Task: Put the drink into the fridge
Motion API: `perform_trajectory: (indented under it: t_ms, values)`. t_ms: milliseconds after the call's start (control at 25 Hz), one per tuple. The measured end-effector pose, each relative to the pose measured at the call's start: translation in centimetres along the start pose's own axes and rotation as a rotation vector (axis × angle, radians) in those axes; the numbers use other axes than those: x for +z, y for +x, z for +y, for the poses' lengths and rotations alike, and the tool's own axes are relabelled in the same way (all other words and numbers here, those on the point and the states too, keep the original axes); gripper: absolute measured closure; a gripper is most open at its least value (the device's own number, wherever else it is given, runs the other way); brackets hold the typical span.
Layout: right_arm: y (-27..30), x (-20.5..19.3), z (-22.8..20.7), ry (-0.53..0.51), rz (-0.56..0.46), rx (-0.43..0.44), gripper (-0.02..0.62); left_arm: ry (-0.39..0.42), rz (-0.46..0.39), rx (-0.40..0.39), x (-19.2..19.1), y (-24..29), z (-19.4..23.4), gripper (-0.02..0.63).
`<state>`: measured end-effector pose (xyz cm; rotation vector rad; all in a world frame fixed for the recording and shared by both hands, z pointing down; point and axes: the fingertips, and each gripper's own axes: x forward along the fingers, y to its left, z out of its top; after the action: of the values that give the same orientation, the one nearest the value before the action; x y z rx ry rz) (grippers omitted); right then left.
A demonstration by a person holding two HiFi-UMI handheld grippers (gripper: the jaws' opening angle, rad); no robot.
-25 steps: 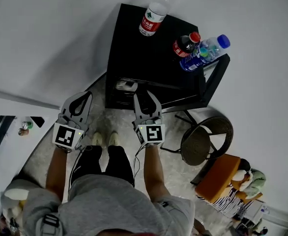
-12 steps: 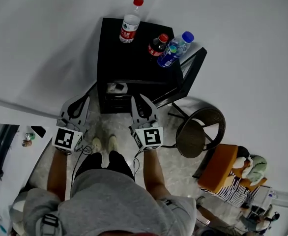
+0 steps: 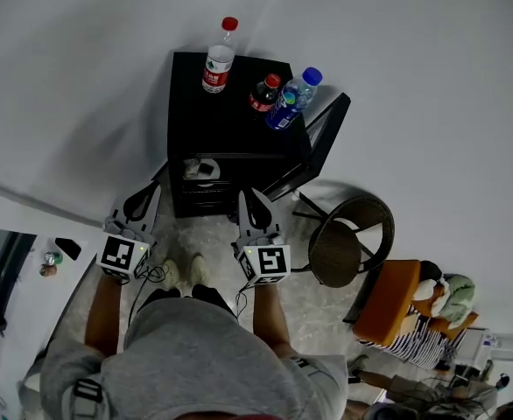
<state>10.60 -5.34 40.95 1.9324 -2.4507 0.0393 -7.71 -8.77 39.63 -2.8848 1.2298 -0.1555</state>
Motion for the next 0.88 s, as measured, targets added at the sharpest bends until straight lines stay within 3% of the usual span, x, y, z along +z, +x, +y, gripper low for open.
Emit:
perform_trajectory:
  t_ms: [880]
  values:
    - [1.0, 0.7, -1.1, 0.017, -0.013, -0.037, 0.545, 0.019, -0.026, -0.025, 1.1, 1.6, 0.6, 0.601]
